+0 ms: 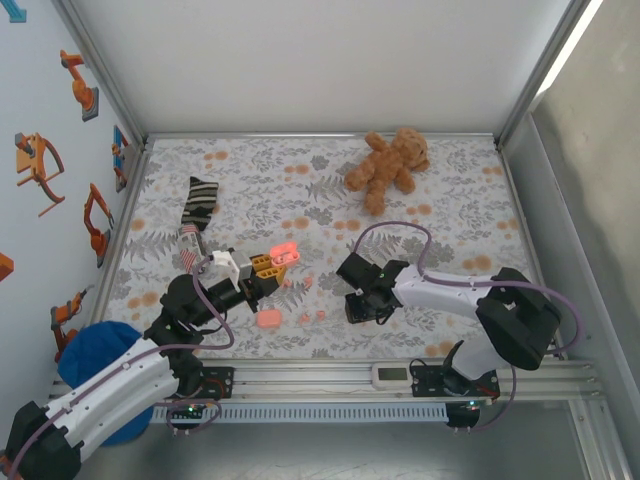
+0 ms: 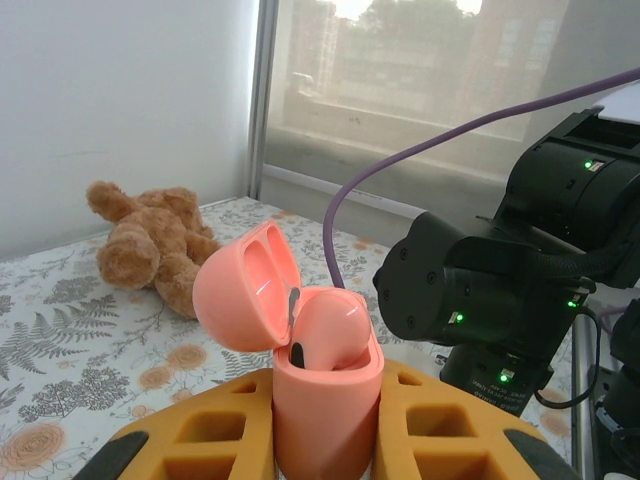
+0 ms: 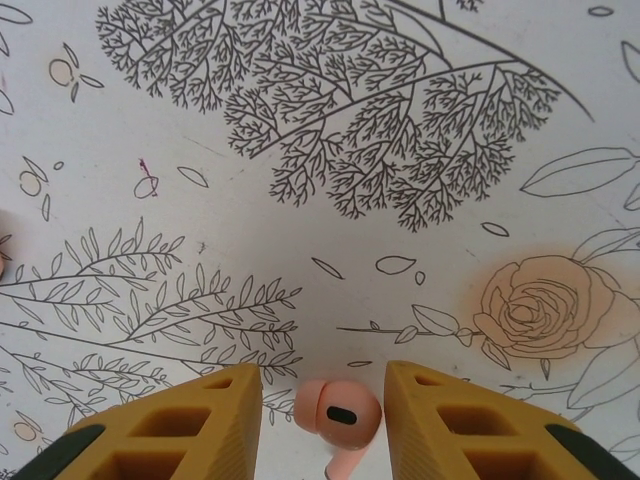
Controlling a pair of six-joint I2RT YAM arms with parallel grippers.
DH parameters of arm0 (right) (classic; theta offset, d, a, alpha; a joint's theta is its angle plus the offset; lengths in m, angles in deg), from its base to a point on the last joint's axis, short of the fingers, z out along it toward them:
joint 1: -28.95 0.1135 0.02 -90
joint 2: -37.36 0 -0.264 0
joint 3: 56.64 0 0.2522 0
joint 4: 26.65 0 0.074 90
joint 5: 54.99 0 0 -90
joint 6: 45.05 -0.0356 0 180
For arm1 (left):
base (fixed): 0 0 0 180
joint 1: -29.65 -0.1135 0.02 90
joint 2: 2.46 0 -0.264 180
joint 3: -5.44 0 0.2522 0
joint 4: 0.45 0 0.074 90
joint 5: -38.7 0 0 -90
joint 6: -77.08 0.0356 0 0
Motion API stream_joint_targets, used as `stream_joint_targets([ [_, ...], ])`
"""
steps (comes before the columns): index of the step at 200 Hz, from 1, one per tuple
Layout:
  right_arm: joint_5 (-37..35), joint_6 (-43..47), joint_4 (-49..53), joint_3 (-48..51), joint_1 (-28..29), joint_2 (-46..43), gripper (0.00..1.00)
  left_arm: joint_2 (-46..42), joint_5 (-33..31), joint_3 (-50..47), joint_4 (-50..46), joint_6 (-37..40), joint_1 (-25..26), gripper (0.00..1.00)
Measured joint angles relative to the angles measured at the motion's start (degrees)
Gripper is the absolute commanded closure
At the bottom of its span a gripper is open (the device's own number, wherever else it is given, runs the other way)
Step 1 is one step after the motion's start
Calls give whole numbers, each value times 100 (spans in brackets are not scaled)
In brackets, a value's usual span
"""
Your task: Insert wireless bluetooth earbuds into charging case
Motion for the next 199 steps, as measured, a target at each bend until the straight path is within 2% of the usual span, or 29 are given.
stream_joint_targets([
  [49, -203, -4, 304, -9, 4, -107, 63, 2, -2, 0, 4, 0, 0, 100],
  [199, -114, -44, 81, -57, 79, 168, 65, 129, -2, 0, 68, 0, 0, 100],
])
